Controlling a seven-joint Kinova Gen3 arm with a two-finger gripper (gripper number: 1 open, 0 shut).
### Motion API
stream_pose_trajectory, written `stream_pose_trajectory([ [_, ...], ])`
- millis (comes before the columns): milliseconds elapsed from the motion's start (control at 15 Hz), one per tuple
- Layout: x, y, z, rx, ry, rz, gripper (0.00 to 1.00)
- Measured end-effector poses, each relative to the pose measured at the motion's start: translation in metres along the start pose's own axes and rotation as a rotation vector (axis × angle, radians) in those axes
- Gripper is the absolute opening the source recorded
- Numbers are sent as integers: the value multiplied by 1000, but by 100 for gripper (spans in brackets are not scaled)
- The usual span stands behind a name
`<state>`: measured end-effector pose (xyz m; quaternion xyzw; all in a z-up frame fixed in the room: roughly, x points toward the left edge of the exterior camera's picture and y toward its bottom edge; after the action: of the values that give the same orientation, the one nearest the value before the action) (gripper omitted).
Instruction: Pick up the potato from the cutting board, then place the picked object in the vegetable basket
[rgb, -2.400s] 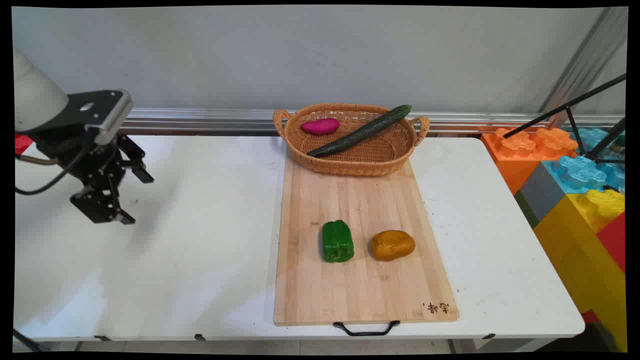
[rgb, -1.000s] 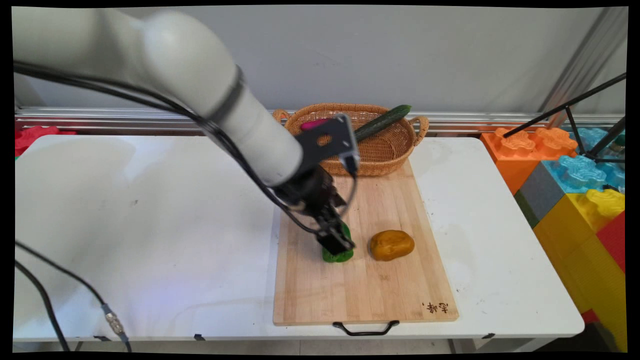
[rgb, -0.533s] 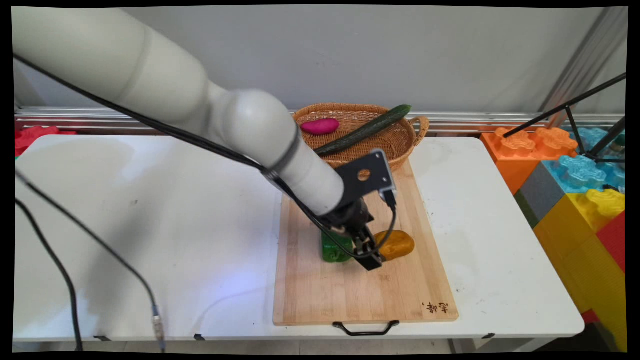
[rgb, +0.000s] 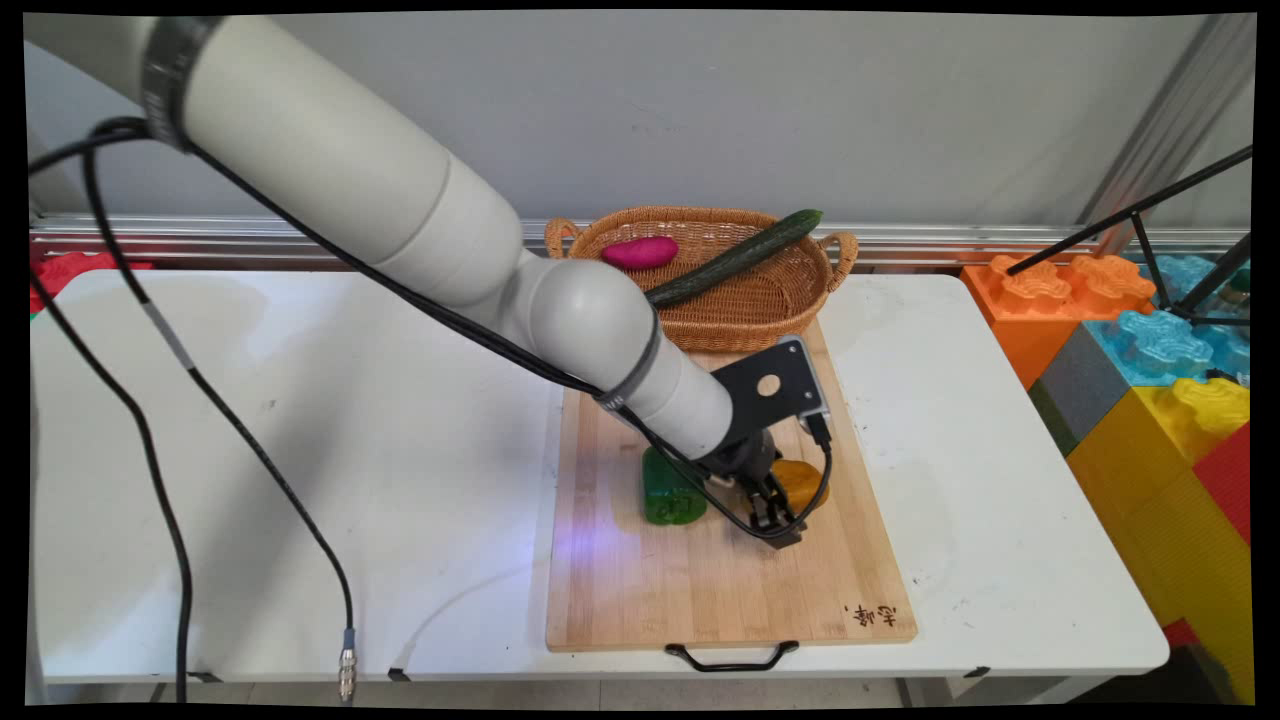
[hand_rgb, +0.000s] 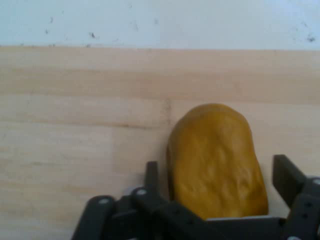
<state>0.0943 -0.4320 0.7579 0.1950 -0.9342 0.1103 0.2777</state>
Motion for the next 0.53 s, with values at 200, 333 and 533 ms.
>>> stream_pose_trajectory([
  [200, 7, 0, 4, 6, 17, 2, 0],
  [333, 12, 0, 0, 5, 22, 0, 0],
  [533, 26, 0, -17, 10, 37, -6, 0],
])
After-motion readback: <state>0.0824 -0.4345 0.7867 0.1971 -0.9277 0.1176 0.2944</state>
